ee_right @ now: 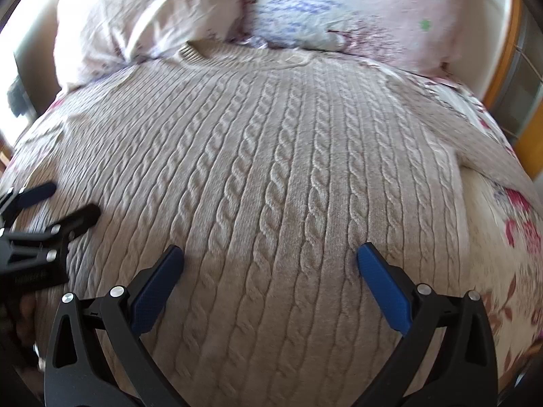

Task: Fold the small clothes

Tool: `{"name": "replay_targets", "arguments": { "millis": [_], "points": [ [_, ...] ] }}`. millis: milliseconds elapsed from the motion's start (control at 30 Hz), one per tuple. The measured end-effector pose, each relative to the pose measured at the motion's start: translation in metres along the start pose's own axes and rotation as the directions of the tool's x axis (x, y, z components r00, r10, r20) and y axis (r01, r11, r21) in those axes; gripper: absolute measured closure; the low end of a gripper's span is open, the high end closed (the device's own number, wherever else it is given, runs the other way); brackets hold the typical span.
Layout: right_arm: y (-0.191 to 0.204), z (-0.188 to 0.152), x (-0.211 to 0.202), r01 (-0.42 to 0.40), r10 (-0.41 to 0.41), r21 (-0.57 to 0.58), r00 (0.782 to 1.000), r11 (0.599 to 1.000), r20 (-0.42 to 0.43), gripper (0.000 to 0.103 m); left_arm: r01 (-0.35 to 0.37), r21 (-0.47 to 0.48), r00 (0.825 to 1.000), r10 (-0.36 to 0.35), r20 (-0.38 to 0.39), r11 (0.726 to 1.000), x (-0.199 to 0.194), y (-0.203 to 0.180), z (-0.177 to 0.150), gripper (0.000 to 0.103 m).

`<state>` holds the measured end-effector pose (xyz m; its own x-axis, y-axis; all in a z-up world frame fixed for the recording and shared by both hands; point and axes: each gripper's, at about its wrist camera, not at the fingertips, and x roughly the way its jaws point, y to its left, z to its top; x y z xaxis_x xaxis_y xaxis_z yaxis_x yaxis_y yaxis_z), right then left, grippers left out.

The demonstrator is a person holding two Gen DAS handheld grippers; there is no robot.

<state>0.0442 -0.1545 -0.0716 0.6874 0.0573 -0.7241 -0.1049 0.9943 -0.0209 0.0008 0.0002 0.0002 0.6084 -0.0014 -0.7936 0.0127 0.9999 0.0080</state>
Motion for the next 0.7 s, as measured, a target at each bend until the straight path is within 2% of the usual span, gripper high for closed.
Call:
{"name": "replay_targets", "arguments": {
  "millis": [67,133,167,233,267,300,367,400,433,467,500,533,567,667,700],
  "points": [
    [-0.013,0.005,-0.003,-0.008,0.008,0.028,1.0,1.0,-0.013,0.001,0.006,0.006,1.0,-0.006,-0.013,1.0,0.004,0.001,0.002,0.002],
    [-0.055,0.017,-0.015,0.01,-0.016,0.159,0.999,0.987,0.039,0.001,0.018,0.019,0.999,-0.018,-0.03,1.0,0.005,0.001,0.007,0.002],
    [-0.079,0.023,-0.02,0.011,-0.027,0.232,0.997,0.973,0.067,0.001,0.027,0.027,0.999,-0.026,-0.042,0.999,0.006,0.001,0.01,0.002],
    [-0.154,0.032,-0.029,0.019,-0.069,0.433,0.993,0.901,0.1,0.007,0.044,0.044,0.997,-0.041,-0.061,0.998,0.006,0.003,0.013,0.002],
    [-0.189,0.033,-0.032,0.021,-0.088,0.518,0.99,0.855,0.105,0.018,0.046,0.042,0.997,-0.043,-0.062,0.998,0.005,0.005,0.015,0.002],
    [-0.234,0.03,-0.036,0.01,-0.106,0.625,0.988,0.781,0.116,0.028,0.044,0.031,0.998,-0.043,-0.053,0.999,0.003,0.009,0.016,0.002],
    [-0.306,0.016,-0.041,-0.016,-0.141,0.792,0.982,0.61,0.128,0.031,0.046,-0.021,0.999,-0.046,-0.012,0.999,-0.003,0.021,0.023,0.002],
    [-0.345,0.002,-0.042,-0.035,-0.157,0.876,0.98,0.481,0.125,0.036,0.052,-0.048,0.999,-0.052,0.003,0.998,-0.005,0.027,0.027,0.002],
    [-0.373,-0.01,-0.043,-0.046,-0.171,0.927,0.978,0.373,0.118,0.039,0.058,-0.087,0.998,-0.056,0.02,0.995,-0.008,0.037,0.032,0.002],
    [-0.403,-0.028,-0.042,-0.069,-0.181,0.968,0.977,0.241,0.115,0.042,0.06,-0.128,0.998,-0.056,0.034,0.99,-0.01,0.047,0.037,0.002],
    [-0.417,-0.035,-0.04,-0.081,-0.186,0.98,0.976,0.182,0.115,0.047,0.059,-0.16,0.998,-0.053,0.041,0.985,-0.011,0.056,0.041,0.002],
    [-0.429,-0.043,-0.039,-0.076,-0.195,0.987,0.975,0.139,0.102,0.05,0.049,-0.203,0.998,-0.039,0.051,0.978,-0.013,0.069,0.045,0.002],
    [-0.434,-0.046,-0.037,-0.061,-0.202,0.99,0.976,0.125,0.085,0.058,0.033,-0.24,0.998,-0.02,0.058,0.97,-0.014,0.079,0.048,0.002],
    [-0.45,-0.043,-0.034,-0.058,-0.225,0.991,0.971,0.12,0.084,0.066,-0.026,-0.375,0.996,0.055,0.066,0.927,-0.019,0.12,0.051,0.002],
    [-0.452,-0.041,-0.032,-0.049,-0.228,0.991,0.971,0.123,0.076,0.08,-0.035,-0.411,0.996,0.067,0.065,0.911,-0.021,0.132,0.051,0.002]
  ]
}}
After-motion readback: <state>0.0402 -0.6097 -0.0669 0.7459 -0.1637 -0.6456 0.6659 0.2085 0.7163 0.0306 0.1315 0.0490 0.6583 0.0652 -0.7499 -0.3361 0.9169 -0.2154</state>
